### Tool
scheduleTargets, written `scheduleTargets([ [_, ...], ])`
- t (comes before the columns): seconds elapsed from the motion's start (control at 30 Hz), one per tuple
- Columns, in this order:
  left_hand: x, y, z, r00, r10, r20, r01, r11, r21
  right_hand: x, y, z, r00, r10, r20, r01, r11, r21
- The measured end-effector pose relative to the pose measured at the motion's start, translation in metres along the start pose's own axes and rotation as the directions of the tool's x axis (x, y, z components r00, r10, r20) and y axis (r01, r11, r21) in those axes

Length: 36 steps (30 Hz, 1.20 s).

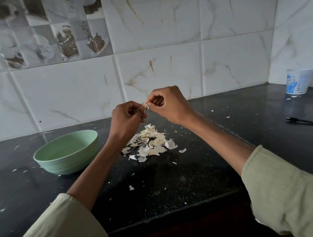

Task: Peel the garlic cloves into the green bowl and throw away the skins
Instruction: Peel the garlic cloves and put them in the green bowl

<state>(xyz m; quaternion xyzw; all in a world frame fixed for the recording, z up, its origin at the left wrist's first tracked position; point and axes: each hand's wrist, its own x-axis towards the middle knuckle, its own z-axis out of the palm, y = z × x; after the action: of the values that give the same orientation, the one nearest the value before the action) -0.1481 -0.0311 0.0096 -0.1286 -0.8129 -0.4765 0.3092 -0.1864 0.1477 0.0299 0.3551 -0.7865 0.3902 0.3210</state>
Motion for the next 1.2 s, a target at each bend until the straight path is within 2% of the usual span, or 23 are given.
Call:
scheduleTargets([
  [0.23,-0.001,0.002,0.000,0.999,-0.040,0.006,0.040,0.998,-0.041,0.001,-0.002,-0.002,0.997,-0.068,0.042,0.073,0.990,-0.124],
  [0.53,0.000,0.004,-0.004,0.999,-0.032,0.021,0.034,0.989,-0.142,-0.001,-0.002,0.002,0.995,-0.066,0.079,0.084,0.965,-0.247],
  [0.73,0.000,0.002,-0.003,0.999,-0.017,0.052,0.025,0.987,-0.162,-0.003,-0.007,0.004,0.993,-0.076,0.091,0.095,0.969,-0.226],
  [1.13,0.001,-0.005,0.002,0.998,-0.059,0.037,0.061,0.997,-0.055,-0.005,-0.010,0.014,0.995,-0.091,0.051,0.102,0.957,-0.271],
  [1.2,0.001,-0.004,0.002,0.995,-0.093,0.043,0.097,0.990,-0.101,-0.006,-0.009,0.015,0.996,-0.081,0.036,0.088,0.961,-0.264],
])
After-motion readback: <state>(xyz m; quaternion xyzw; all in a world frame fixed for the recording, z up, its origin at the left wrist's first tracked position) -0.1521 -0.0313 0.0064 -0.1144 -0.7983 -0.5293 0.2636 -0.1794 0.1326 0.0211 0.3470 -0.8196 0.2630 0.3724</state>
